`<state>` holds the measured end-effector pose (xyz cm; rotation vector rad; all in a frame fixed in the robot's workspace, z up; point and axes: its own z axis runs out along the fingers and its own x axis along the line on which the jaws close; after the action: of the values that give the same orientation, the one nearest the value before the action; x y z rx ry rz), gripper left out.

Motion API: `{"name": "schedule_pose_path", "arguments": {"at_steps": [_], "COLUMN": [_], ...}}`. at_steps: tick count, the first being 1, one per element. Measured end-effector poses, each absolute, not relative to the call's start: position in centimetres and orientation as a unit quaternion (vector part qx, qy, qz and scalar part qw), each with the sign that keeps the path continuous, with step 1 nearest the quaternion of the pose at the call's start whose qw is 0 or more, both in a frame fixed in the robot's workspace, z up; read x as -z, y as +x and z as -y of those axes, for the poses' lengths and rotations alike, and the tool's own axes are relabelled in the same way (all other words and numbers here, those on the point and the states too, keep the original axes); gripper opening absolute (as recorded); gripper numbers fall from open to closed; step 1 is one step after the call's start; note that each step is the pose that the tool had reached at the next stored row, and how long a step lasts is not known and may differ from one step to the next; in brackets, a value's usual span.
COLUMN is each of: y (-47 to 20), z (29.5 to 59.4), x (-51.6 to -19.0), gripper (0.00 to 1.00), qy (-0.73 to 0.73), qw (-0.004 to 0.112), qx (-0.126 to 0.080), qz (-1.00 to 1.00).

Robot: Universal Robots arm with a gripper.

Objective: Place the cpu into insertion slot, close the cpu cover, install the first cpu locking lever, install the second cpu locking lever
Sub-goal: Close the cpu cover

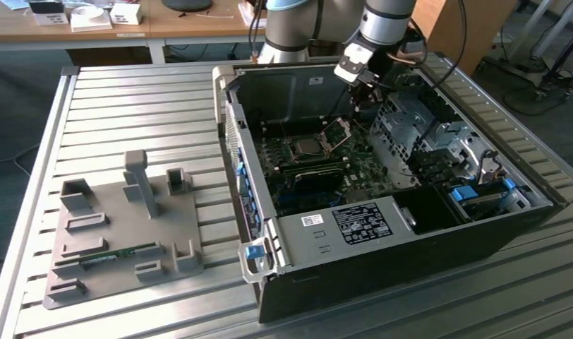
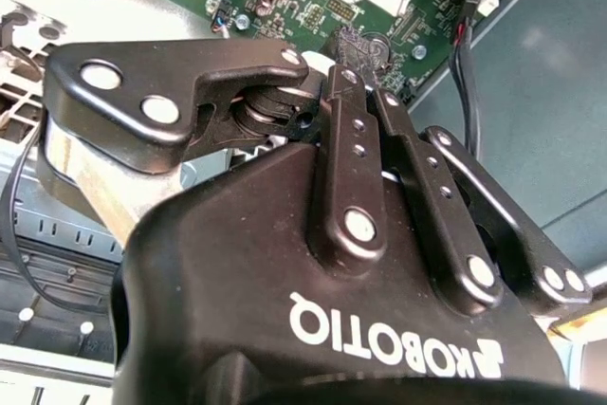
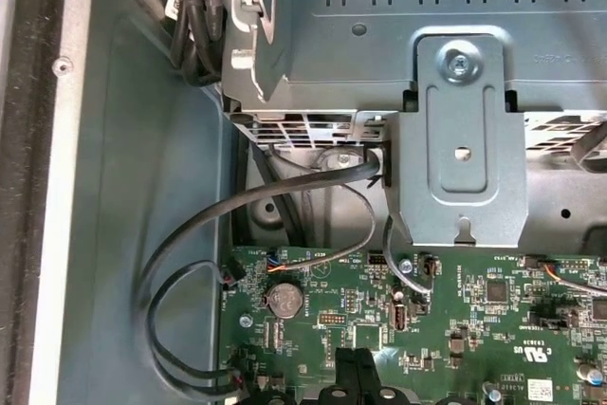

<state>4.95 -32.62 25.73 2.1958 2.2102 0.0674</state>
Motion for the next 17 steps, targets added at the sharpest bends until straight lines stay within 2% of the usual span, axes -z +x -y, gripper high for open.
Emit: {"name": "schedule_pose_path", "arguments": {"at_steps": [17], "y": [5.18], "z": [32.65], "x": [-24.85], "gripper": [0.11], "qy": [0.705], "qw": [0.013], "qx": [-0.022], "qz": [-0.709]}}
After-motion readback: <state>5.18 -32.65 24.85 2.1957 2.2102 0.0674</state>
